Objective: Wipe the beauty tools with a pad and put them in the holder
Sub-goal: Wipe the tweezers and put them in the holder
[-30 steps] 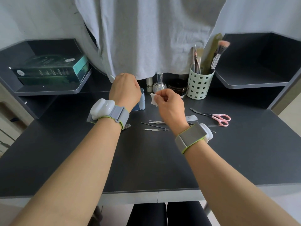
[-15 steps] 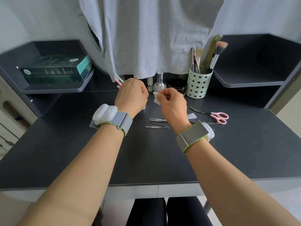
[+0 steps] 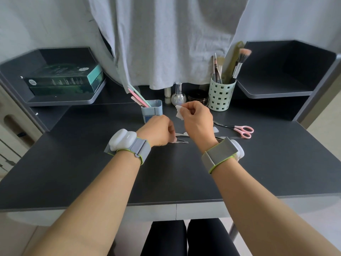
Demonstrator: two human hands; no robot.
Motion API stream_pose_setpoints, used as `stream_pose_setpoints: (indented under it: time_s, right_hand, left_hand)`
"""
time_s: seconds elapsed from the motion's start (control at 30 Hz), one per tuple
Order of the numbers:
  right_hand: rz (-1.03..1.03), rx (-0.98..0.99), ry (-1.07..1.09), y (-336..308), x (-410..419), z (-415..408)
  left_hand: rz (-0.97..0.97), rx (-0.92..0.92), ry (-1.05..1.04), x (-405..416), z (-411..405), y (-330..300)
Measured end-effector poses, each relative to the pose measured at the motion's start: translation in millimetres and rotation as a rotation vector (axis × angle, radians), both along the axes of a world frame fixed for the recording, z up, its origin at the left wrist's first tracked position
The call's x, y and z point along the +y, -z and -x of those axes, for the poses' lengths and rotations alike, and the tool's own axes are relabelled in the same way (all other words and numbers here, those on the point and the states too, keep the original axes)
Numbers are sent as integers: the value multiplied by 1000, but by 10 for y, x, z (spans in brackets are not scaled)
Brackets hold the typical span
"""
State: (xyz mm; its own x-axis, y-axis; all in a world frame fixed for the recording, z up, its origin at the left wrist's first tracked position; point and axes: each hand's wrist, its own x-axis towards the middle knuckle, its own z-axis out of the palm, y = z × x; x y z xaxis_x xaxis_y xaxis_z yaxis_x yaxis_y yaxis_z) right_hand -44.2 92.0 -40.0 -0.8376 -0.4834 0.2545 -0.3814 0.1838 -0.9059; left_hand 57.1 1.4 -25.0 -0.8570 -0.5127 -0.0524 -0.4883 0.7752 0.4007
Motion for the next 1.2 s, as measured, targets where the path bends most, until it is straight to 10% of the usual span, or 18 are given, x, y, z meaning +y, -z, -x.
stream_pose_setpoints:
  time_s: [1.2]
  right_hand:
    - [-8,-9,16,39,35,-23]
  left_hand:
    - [30,-79,101,131,-118,68]
